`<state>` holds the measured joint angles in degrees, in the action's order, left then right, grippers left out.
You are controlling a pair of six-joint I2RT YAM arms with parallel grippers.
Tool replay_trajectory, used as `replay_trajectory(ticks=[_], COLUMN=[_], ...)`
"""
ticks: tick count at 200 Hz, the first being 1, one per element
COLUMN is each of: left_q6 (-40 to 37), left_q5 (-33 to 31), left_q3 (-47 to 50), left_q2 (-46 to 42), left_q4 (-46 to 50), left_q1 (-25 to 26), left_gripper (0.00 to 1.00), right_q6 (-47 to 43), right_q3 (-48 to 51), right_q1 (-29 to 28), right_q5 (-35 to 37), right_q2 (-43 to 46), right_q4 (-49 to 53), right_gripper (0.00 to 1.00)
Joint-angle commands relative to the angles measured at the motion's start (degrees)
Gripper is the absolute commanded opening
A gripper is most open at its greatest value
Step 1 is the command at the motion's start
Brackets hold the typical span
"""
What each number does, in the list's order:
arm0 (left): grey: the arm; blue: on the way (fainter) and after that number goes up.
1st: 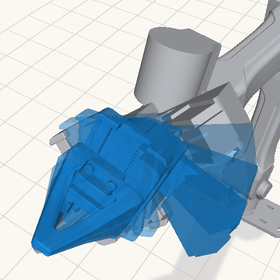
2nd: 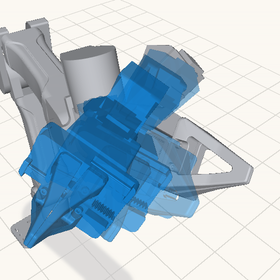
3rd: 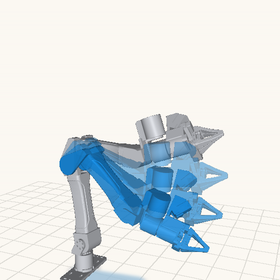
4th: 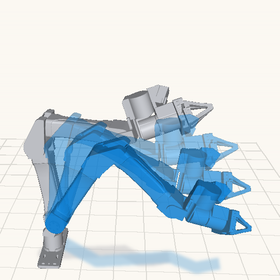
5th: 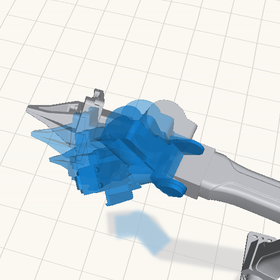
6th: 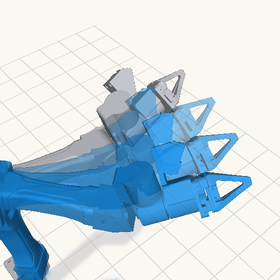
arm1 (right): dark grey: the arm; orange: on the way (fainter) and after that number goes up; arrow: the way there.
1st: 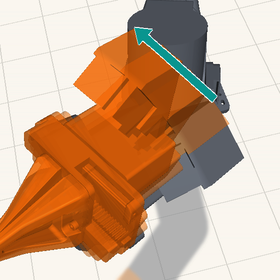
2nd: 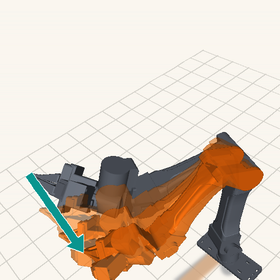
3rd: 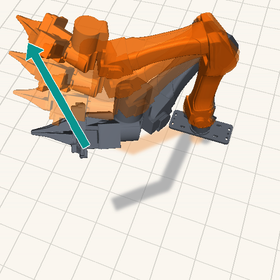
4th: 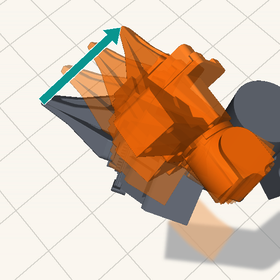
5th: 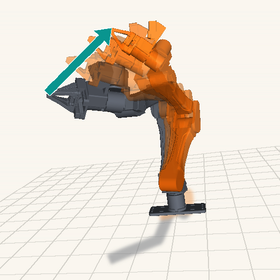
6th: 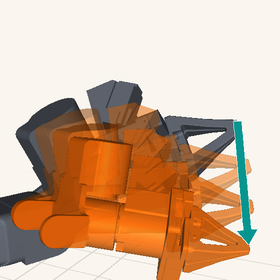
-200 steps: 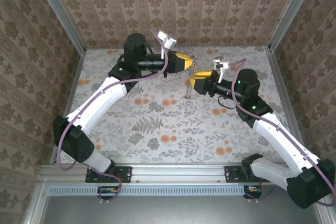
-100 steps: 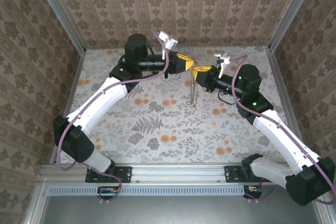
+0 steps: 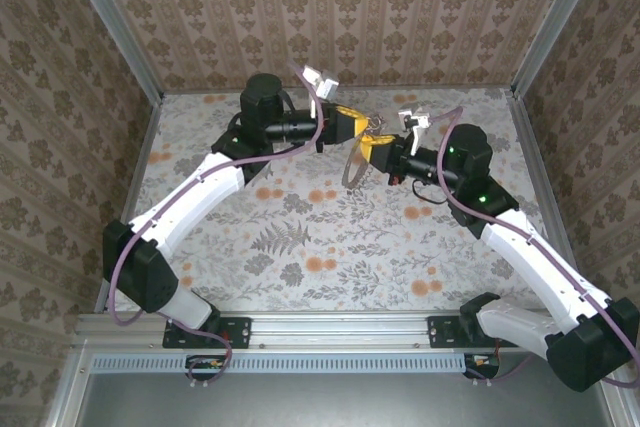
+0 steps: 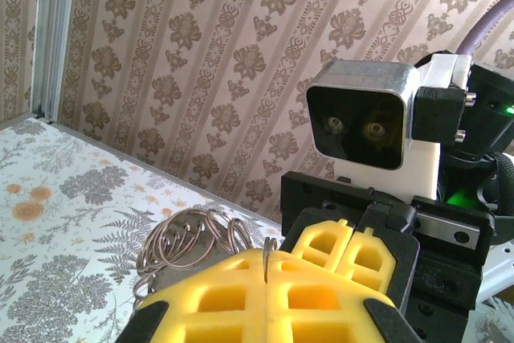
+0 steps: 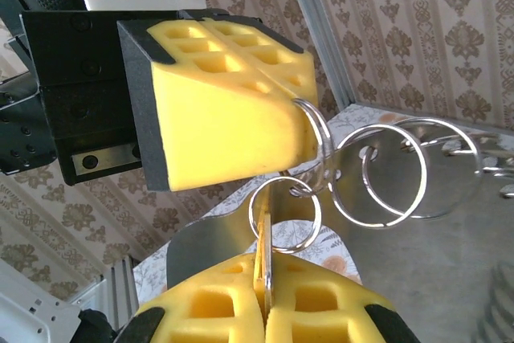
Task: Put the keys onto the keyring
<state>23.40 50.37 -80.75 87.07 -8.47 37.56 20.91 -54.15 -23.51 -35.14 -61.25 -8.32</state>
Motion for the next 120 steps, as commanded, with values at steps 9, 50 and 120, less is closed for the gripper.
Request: replay_trajectory(ticks=[9, 50, 120], left_q6=[2.44, 4.16, 9.13], left_q5=[-2.62, -5.17, -8.59], left_q3=[0.67, 2.45, 4.5], left_q2=[-2.88, -3.64, -3.49], left_q4=[-7.29, -9.74, -14.27], left_q1=[0.05, 0.57, 0.54], left_gripper=[0.0, 0.0, 0.0], right_q6=[-0.08, 0.45, 9.69], right_q3=[-2.38, -2.24, 0.03], right_q1=[-1.85, -1.39, 5.59], right_q5=[-2.82, -0.36, 1.37], right_q2=[-1.96, -1.64, 7.21], right_q4=[-0.11, 0.97, -2.35], right_gripper=[0.0, 0.26, 0.42])
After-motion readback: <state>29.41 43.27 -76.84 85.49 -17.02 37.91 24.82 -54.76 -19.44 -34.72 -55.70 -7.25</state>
